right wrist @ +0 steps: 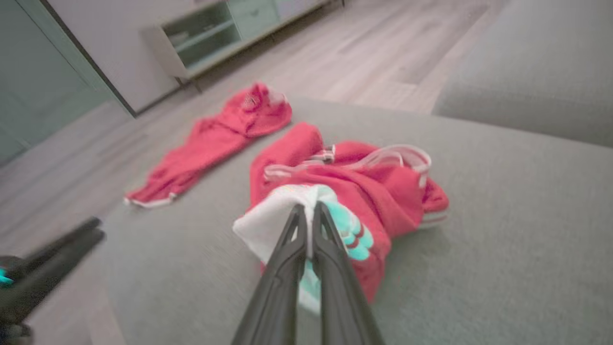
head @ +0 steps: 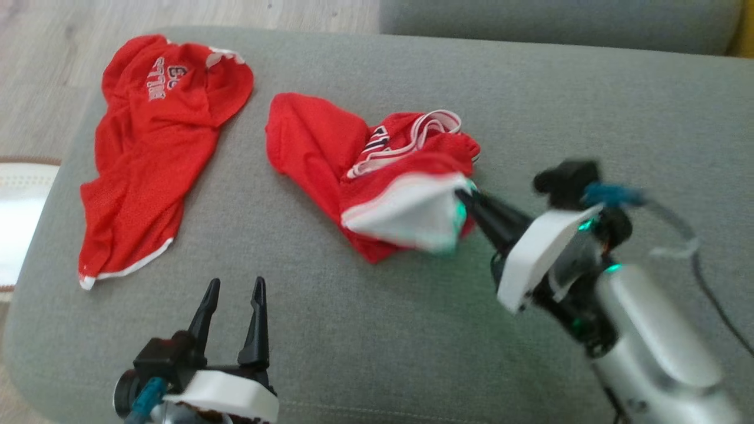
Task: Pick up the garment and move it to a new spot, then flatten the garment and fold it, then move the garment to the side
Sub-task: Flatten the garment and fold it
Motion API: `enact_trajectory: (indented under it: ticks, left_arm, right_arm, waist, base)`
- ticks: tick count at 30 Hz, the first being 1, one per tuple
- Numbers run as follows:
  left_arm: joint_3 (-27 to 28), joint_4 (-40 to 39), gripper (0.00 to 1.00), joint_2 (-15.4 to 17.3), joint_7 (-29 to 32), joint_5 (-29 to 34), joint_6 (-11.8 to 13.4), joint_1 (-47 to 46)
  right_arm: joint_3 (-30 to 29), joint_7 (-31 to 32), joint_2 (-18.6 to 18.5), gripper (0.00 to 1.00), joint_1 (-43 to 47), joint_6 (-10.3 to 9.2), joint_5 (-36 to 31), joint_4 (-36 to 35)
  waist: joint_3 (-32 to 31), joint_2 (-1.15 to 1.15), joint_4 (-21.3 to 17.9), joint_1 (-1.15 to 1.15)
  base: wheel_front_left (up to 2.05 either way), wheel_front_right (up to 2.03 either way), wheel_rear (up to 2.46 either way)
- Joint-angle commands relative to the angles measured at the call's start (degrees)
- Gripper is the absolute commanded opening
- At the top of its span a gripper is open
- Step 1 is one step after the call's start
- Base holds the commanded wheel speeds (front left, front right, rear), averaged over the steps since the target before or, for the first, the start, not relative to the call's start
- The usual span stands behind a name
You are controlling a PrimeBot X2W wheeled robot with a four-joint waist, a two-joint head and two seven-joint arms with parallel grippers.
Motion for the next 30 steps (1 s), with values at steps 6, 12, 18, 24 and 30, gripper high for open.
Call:
enact_trajectory:
  ticks: [6, 12, 18, 24, 30]
  left_arm:
    - [1.3, -2.3, 1.00, -0.3, -0.7, -1.1, 0.6, -0.6]
    - [0.6, -2.5, 1.00, -0.3, -0.7, -1.8, 1.0, -0.4]
    - [0.3, -2.9, 1.00, -0.3, -0.7, -2.3, 1.3, -0.2]
    - [0.2, -3.1, 1.00, -0.3, -0.7, -2.6, 1.5, 0.0]
    - [0.3, -3.1, 1.00, -0.3, -0.7, -2.4, 1.4, -0.4]
  right_arm:
    - [-8.8, 10.2, -0.3, 0.00, -1.3, -0.04, 11.7, -19.0]
    - [-18.7, 19.0, 4.1, 0.00, -1.3, -0.04, 17.0, -25.9]
    - [-32.6, 26.5, 7.4, 0.00, 1.1, -0.04, 14.3, -28.1]
    - [-45.4, 27.0, 8.6, 0.00, 7.1, -0.04, 9.5, -24.7]
    - [-53.5, 21.2, 8.7, 0.00, 11.4, -0.04, 10.0, -14.5]
  waist:
    - [-1.7, 0.00, -2.0, 0.00]
    - [-2.5, 0.00, -2.7, 0.00]
    - [-2.8, 0.00, -2.7, 0.00]
    - [-2.1, 0.00, -3.1, 0.00]
    - [-1.4, 0.00, -3.8, 0.00]
  base:
    - [0.00, 0.00, 0.00]
    - [0.00, 0.00, 0.00]
    - [0.00, 0.00, 0.00]
    - [0.00, 0.00, 0.00]
    - [0.00, 0.00, 0.00]
